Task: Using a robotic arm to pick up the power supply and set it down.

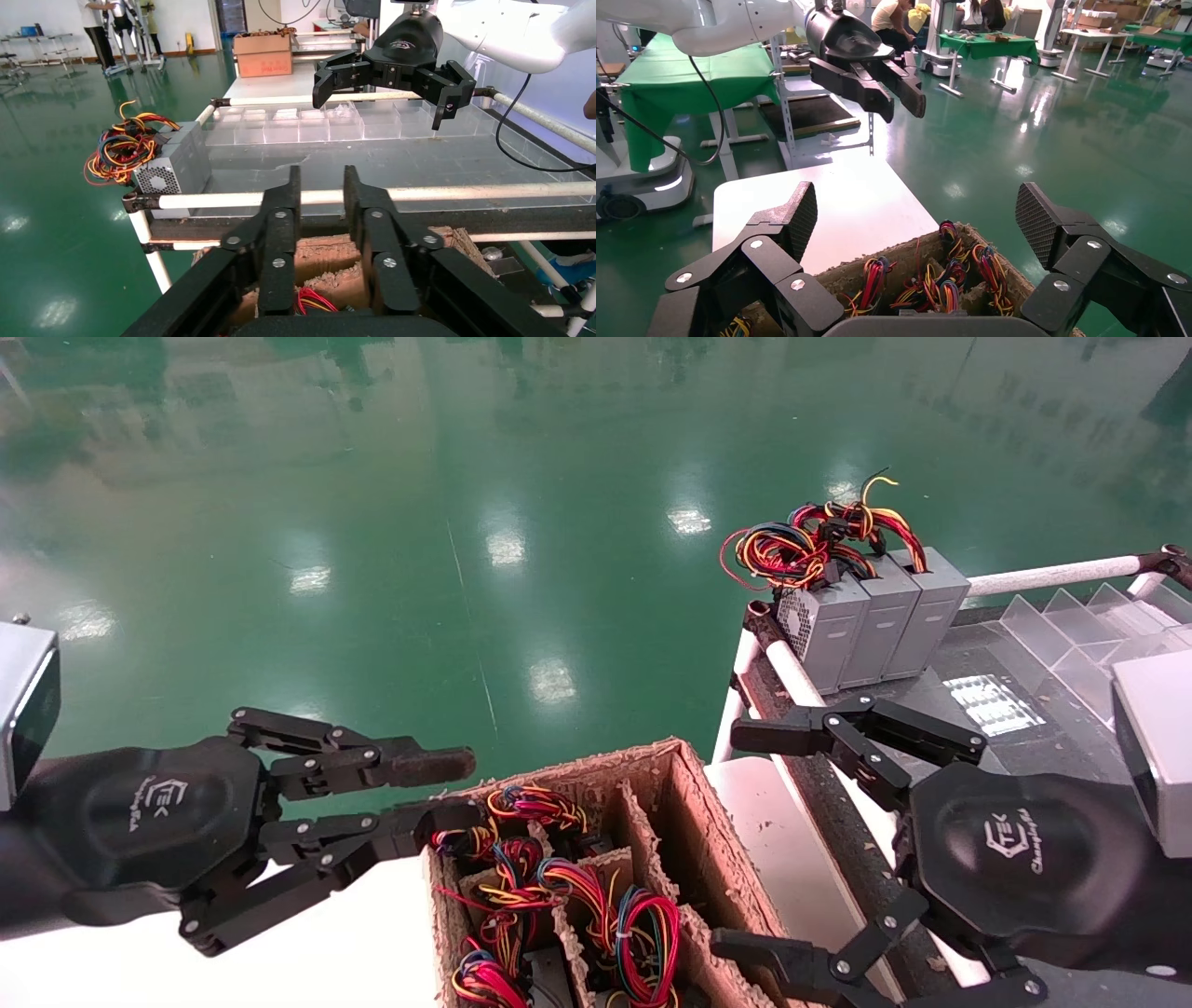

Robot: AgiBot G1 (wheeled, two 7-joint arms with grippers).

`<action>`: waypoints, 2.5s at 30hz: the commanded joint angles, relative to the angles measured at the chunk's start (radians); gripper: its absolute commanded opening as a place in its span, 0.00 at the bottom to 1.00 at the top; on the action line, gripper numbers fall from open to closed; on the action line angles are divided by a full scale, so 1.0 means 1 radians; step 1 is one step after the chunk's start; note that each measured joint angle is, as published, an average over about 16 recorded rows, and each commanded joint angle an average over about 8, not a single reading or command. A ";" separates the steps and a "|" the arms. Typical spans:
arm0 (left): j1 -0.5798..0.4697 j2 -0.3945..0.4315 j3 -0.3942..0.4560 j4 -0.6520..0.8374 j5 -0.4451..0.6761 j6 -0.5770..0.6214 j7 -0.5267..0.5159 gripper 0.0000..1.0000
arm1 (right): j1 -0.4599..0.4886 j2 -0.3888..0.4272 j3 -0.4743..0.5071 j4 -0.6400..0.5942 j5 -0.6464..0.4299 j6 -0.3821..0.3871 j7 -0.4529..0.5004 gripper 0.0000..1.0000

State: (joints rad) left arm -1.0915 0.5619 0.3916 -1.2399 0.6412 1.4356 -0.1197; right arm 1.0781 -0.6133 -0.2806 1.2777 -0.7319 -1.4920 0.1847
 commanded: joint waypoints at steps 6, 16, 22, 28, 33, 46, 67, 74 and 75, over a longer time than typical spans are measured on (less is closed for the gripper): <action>0.000 0.000 0.000 0.000 0.000 0.000 0.000 0.04 | 0.000 0.000 0.000 0.000 0.000 0.000 0.000 1.00; 0.000 0.000 0.000 0.000 0.000 0.000 0.000 1.00 | 0.000 0.000 0.000 0.001 0.000 0.000 0.000 1.00; 0.000 0.000 0.000 0.000 0.000 0.000 0.000 1.00 | 0.000 0.004 0.000 0.001 -0.009 0.004 -0.002 1.00; 0.000 0.000 0.000 0.000 0.000 0.000 0.000 1.00 | 0.005 0.019 -0.015 -0.005 -0.059 0.024 0.010 1.00; 0.000 0.000 0.000 0.000 0.000 0.000 0.000 1.00 | 0.012 0.007 -0.057 -0.004 -0.105 0.019 0.060 1.00; 0.000 0.000 0.000 0.000 0.000 0.000 0.000 1.00 | -0.018 -0.132 -0.209 0.031 -0.210 -0.032 0.131 0.59; 0.000 0.000 0.000 0.000 0.000 0.000 0.000 1.00 | -0.084 -0.233 -0.319 0.064 -0.337 -0.010 0.000 0.00; 0.000 0.000 0.000 0.000 0.000 0.000 0.000 1.00 | -0.101 -0.249 -0.332 0.068 -0.353 0.004 -0.032 0.00; 0.000 0.000 0.000 0.000 0.000 0.000 0.000 1.00 | -0.102 -0.250 -0.333 0.068 -0.354 0.005 -0.033 0.00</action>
State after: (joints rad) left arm -1.0916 0.5619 0.3917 -1.2399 0.6412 1.4356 -0.1197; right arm 0.9775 -0.8620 -0.6129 1.3452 -1.0836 -1.4880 0.1554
